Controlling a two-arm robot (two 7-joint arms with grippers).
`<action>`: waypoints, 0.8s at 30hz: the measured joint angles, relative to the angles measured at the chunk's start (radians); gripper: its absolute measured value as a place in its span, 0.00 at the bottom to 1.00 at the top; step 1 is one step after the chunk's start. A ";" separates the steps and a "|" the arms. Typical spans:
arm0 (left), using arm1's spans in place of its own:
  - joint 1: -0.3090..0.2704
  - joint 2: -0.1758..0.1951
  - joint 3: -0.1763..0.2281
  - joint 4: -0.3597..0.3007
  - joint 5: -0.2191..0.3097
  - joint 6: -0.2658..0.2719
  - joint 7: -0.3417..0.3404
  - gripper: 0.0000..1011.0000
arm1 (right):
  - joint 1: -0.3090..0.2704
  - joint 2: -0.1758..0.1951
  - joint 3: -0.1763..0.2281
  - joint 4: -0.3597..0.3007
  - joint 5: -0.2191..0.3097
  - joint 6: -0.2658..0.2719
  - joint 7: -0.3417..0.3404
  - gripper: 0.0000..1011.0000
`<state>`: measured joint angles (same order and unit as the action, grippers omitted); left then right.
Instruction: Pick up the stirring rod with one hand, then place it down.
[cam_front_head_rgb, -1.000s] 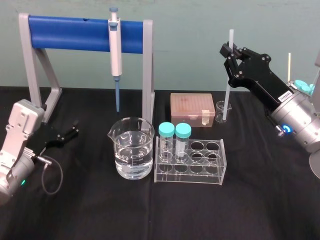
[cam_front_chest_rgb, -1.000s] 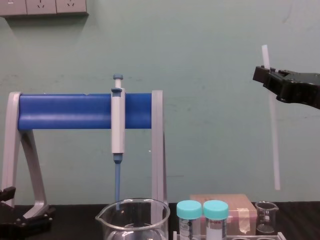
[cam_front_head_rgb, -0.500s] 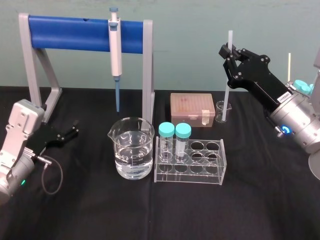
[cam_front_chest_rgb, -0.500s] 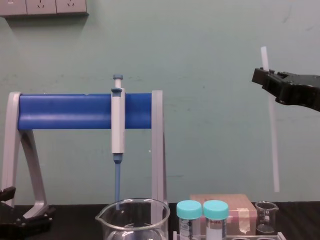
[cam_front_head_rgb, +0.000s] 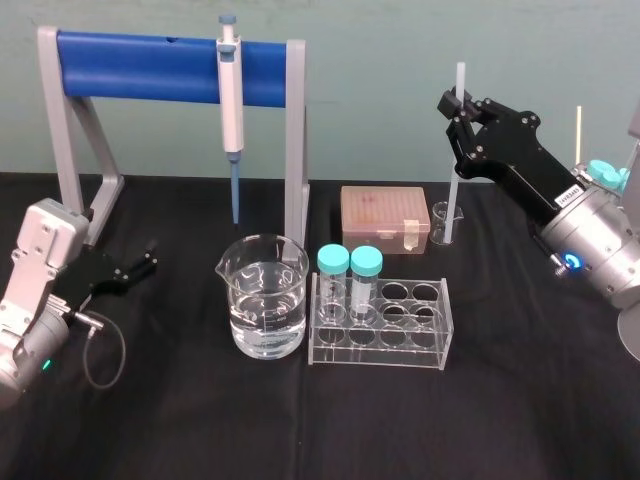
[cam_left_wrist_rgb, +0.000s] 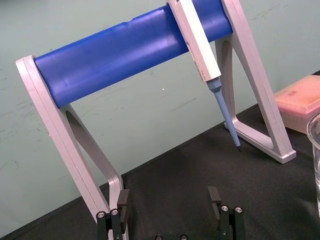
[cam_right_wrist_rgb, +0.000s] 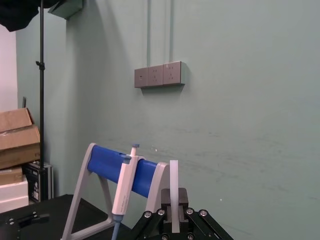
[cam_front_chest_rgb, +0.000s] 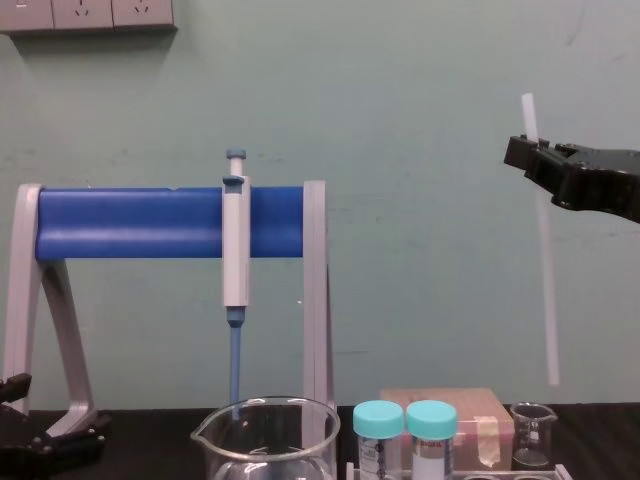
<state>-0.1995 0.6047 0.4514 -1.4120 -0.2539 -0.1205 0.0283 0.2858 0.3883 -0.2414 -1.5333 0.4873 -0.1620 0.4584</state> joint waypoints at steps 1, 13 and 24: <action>0.000 0.000 0.000 0.000 0.000 0.000 0.000 0.99 | -0.001 0.000 0.000 0.000 0.000 0.000 0.000 0.07; 0.000 0.000 0.000 0.000 0.000 0.000 0.000 0.99 | -0.015 0.002 -0.027 0.022 0.000 -0.001 0.025 0.07; 0.000 0.000 0.000 0.000 0.000 0.000 0.000 0.99 | -0.018 -0.005 -0.052 0.081 -0.013 0.004 0.028 0.07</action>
<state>-0.1995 0.6046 0.4514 -1.4120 -0.2539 -0.1205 0.0283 0.2674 0.3837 -0.2934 -1.4520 0.4741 -0.1580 0.4860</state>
